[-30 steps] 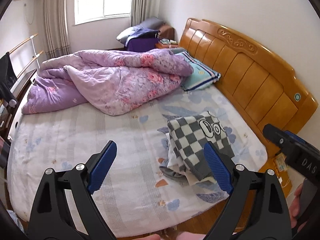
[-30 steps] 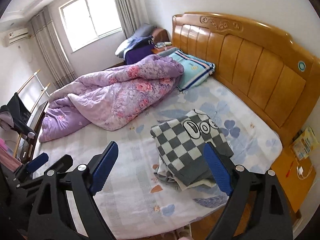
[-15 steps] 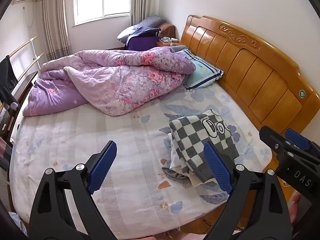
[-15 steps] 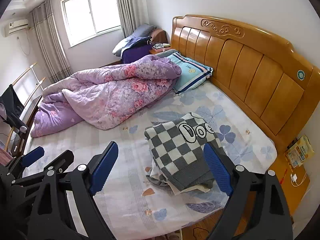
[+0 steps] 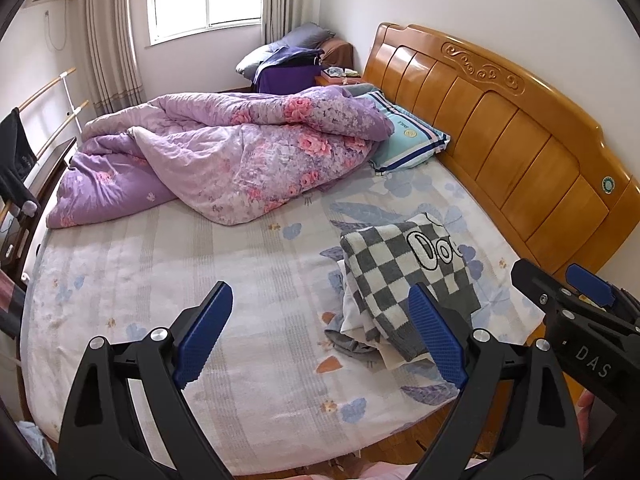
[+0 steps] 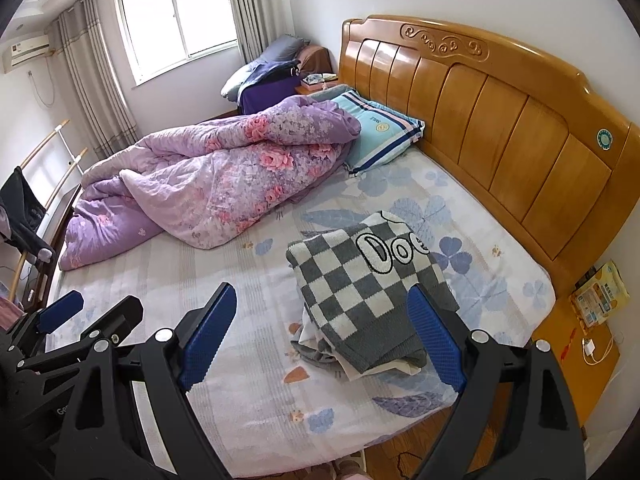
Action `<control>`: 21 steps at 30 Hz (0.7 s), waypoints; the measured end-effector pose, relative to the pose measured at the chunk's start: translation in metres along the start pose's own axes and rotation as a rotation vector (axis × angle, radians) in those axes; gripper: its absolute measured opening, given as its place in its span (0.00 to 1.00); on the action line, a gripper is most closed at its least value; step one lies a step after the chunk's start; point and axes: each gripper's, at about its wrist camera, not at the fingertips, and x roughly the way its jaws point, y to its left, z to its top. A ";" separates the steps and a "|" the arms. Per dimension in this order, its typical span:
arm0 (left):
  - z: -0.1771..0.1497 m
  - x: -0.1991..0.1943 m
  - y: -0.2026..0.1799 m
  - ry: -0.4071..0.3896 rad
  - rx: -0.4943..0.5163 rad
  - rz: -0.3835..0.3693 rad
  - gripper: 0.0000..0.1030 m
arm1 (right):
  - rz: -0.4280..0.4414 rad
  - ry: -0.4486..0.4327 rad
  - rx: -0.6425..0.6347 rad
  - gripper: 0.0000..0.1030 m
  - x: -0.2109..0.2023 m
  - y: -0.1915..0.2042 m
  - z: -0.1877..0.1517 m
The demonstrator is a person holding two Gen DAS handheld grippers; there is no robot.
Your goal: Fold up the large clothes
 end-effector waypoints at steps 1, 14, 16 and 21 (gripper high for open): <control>0.000 0.000 0.001 0.002 0.000 -0.001 0.87 | 0.000 0.004 0.000 0.82 0.001 0.001 0.000; -0.007 0.005 0.002 0.042 0.008 -0.009 0.87 | -0.010 0.025 0.006 0.82 -0.001 -0.002 -0.011; -0.008 0.006 0.001 0.051 0.011 -0.008 0.87 | -0.011 0.030 0.008 0.82 -0.002 -0.003 -0.012; -0.012 0.009 0.000 0.070 0.006 -0.009 0.87 | -0.011 0.044 0.009 0.82 -0.001 -0.004 -0.013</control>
